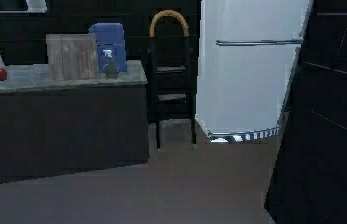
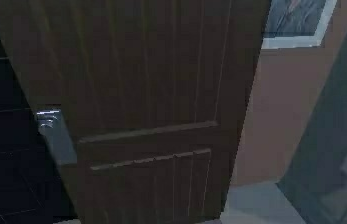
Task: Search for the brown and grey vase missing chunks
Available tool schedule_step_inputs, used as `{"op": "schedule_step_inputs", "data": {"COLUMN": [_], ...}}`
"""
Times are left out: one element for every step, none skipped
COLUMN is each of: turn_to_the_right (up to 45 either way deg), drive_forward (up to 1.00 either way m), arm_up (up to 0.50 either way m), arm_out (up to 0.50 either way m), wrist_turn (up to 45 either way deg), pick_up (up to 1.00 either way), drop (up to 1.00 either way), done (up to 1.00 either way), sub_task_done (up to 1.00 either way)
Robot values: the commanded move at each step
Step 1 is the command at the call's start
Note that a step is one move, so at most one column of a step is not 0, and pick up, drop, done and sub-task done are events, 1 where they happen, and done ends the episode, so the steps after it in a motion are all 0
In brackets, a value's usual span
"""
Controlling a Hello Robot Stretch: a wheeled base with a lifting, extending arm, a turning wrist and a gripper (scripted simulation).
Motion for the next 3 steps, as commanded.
{"op": "schedule_step_inputs", "data": {"turn_to_the_right": [0.0, 15.0, 0.0], "drive_forward": [0.5, 0.0, 0.9], "arm_up": [0.0, 0.0, 0.0], "arm_out": [0.0, 0.0, 0.0], "wrist_turn": [0.0, 0.0, 0.0], "pick_up": [0.0, 0.0, 0.0], "drop": [0.0, 0.0, 0.0], "done": [0.0, 0.0, 0.0], "sub_task_done": [0.0, 0.0, 0.0]}}
